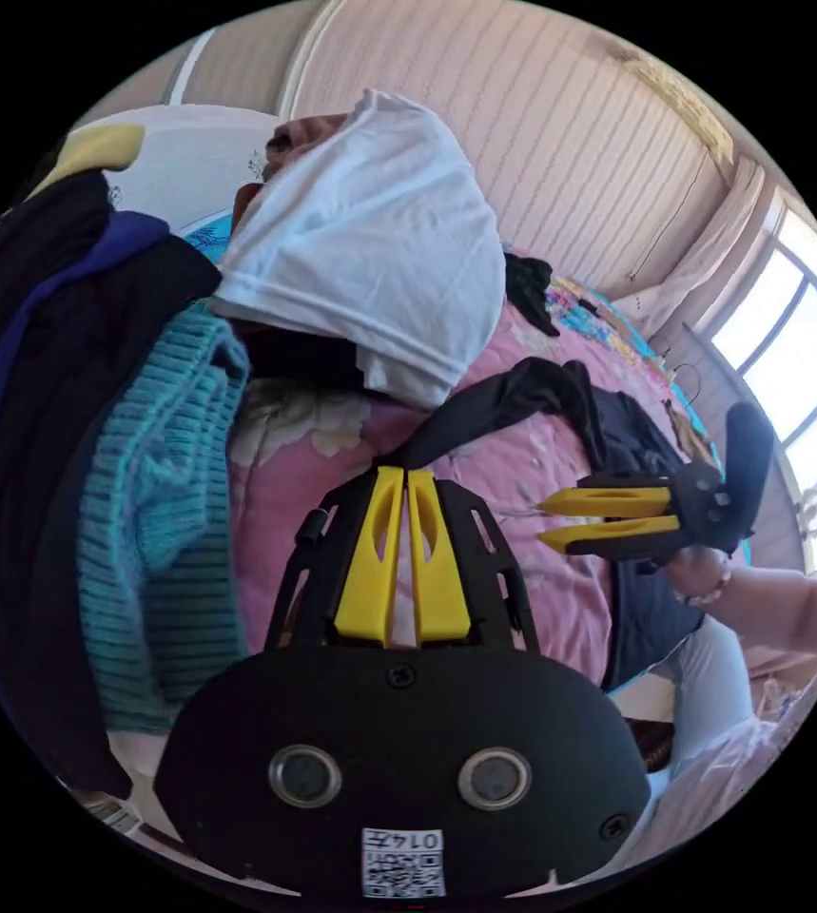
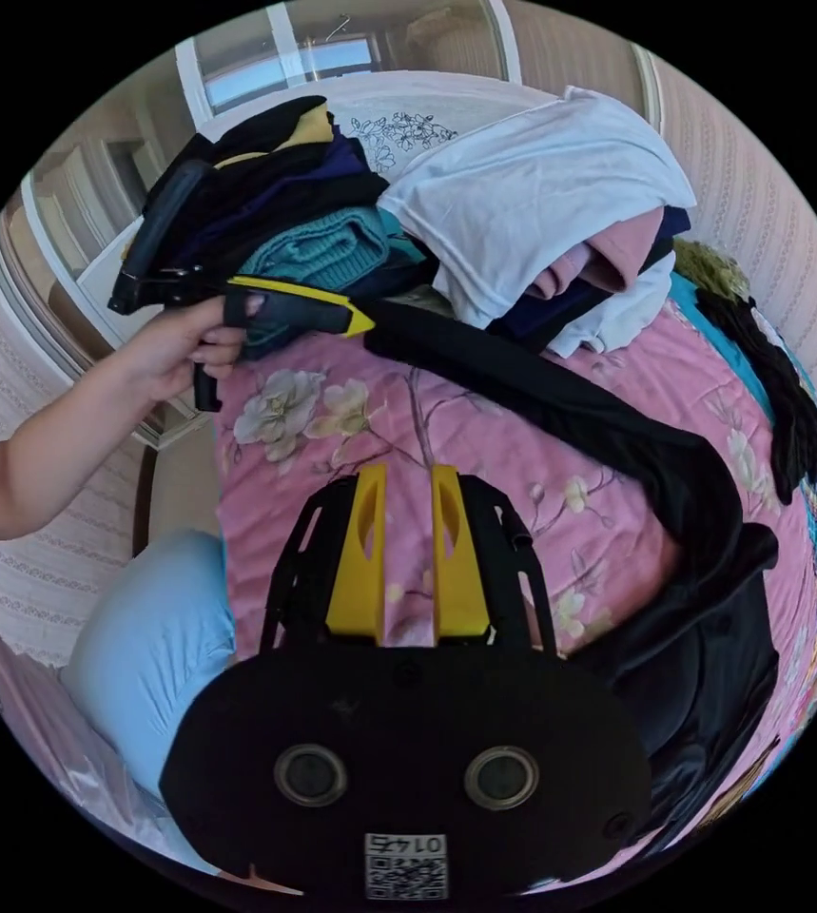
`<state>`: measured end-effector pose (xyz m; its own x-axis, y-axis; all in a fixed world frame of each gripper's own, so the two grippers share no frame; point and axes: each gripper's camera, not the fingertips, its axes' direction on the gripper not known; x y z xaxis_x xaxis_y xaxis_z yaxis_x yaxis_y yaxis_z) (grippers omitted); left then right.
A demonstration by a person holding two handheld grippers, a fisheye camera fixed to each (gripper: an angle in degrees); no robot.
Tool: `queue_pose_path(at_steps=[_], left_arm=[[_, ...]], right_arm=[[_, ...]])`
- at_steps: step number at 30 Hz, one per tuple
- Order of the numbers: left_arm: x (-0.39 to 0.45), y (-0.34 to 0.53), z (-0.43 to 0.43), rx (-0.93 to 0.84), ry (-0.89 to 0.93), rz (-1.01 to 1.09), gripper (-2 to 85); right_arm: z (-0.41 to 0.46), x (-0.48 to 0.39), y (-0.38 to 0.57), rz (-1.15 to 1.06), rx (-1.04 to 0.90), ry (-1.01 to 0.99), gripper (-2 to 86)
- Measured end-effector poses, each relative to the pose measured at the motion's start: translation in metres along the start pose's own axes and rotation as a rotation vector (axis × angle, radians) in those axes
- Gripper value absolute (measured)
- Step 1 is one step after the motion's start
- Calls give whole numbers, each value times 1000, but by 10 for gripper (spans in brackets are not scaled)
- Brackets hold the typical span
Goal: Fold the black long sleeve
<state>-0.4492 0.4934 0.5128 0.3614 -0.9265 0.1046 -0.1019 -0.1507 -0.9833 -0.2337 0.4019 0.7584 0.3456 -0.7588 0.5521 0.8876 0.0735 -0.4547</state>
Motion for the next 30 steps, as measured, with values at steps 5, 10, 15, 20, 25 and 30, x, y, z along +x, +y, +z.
queue_pose_path(at_steps=[5,10,15,20,25,30], left_arm=[[-32,-32,-44,-18,-69,-31,-10],[-63,-58,-60,-72,-57,-81,-10],[-79,-72,-77,-127,-44,-94,-10],[-79,-72,-129,-97,0,-74,-10],[-77,-40,-219,-39,218,-56,-10],[-102,5,-249,-90,310,-185,-10]], right_arm=[[17,-14,-70,-8,82,4,80],[55,-37,-141,-58,68,139,83],[77,-28,-181,-9,-15,103,45],[35,-23,-193,-15,26,-22,6],[-37,-41,-172,-129,139,-229,2],[-36,-60,-171,-184,80,-374,14]])
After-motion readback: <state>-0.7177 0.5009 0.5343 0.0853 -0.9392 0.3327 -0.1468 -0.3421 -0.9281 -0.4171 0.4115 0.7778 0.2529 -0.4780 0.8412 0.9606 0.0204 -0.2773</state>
